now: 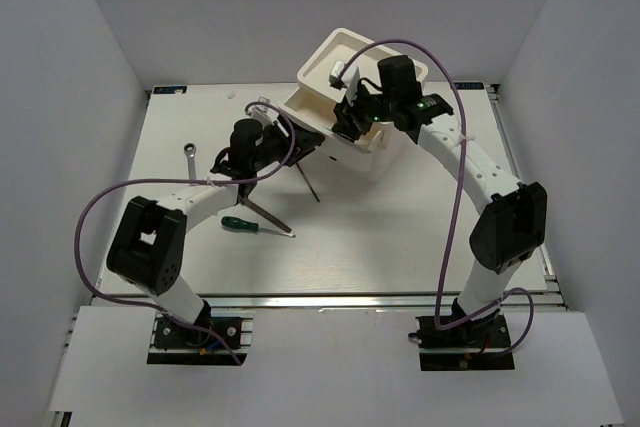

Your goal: Sort the tools into containers

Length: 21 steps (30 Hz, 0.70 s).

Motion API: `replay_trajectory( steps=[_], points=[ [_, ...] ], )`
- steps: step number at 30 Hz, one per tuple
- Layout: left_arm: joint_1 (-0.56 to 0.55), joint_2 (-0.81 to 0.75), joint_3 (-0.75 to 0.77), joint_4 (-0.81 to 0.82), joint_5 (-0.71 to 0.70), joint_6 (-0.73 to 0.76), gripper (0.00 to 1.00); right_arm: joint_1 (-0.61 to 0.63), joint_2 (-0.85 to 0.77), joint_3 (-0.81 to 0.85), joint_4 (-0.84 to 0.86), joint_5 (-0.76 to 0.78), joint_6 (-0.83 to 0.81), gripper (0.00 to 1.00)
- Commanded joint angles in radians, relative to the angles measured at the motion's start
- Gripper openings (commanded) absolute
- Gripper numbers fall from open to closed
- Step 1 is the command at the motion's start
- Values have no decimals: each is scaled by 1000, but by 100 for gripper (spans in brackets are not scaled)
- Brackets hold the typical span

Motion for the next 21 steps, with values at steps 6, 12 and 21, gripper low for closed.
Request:
replay_trajectory(
  steps=[6,12,21],
  points=[
    [2,93,127,19,57,24,61,-4,-18,152,-6,88,-19,54],
    [2,134,169,10,57,34,61,-10,-11,163,1,140,-30,52],
    [2,208,250,13,68,34,61,-54,98,201,-78,196,-47,48]
  ],
)
